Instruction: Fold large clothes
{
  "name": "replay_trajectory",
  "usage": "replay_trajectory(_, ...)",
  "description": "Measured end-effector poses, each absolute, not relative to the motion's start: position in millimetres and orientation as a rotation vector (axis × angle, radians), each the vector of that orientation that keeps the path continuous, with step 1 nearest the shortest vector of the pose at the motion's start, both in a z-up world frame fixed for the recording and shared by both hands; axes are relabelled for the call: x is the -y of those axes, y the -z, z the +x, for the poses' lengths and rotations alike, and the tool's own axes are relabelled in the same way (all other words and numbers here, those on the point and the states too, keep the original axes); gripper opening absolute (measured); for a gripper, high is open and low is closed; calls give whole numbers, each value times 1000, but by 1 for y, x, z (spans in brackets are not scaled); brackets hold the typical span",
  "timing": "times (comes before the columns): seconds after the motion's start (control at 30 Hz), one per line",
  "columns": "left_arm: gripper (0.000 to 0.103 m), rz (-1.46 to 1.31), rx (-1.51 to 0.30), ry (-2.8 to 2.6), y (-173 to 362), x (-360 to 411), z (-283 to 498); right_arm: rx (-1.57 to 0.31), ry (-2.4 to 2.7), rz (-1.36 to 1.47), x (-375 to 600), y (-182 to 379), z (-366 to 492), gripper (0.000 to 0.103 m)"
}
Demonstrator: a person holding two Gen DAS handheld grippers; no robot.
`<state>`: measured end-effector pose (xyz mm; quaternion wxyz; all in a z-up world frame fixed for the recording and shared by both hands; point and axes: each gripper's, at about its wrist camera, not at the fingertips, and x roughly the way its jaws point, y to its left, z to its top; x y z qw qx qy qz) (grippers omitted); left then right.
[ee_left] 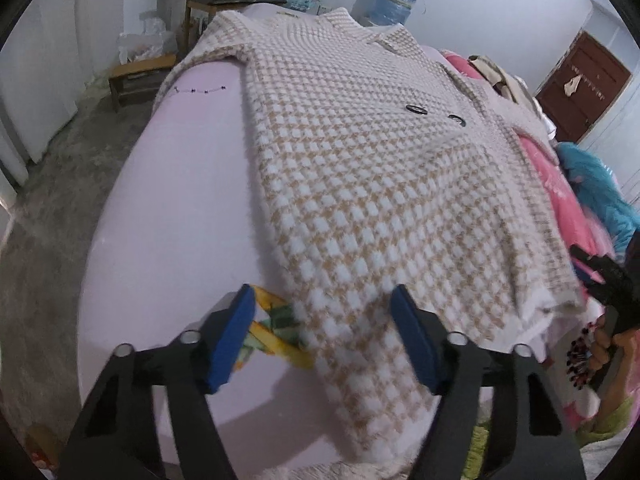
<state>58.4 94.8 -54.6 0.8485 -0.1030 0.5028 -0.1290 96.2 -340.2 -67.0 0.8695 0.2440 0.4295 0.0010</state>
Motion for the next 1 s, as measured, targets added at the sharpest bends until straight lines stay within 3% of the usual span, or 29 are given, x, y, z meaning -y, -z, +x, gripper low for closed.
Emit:
replay_trajectory(0.23,51,-271,-1085,312,58,-86,44,-960,-41,520,331,75,85,33)
replay_trajectory(0.27,47,-270,-1086,298,59,-86,44,-958,-37,522,331,76,85,32)
replay_trajectory(0.33,38,-289,-1089,259,61,-88,46,-947,-45,539,333,79,87,21)
replay_trajectory(0.37,30,-295,-1086,246,61,-90,47,-949,-48,547,334,82,90,11)
replay_trajectory(0.4,20,-289,-1079,228,61,-91,48,-956,-61,566,335,85,92,8)
replay_trajectory(0.5,9,-273,-1067,232,52,-95,49,-936,-69,573,336,73,90,5)
replay_trajectory(0.8,7,-154,-916,247,-17,-120,29,-798,-128,515,317,-4,49,4)
replay_trajectory(1.0,7,-115,-1026,210,-9,-150,9,-896,-132,557,304,0,2,4)
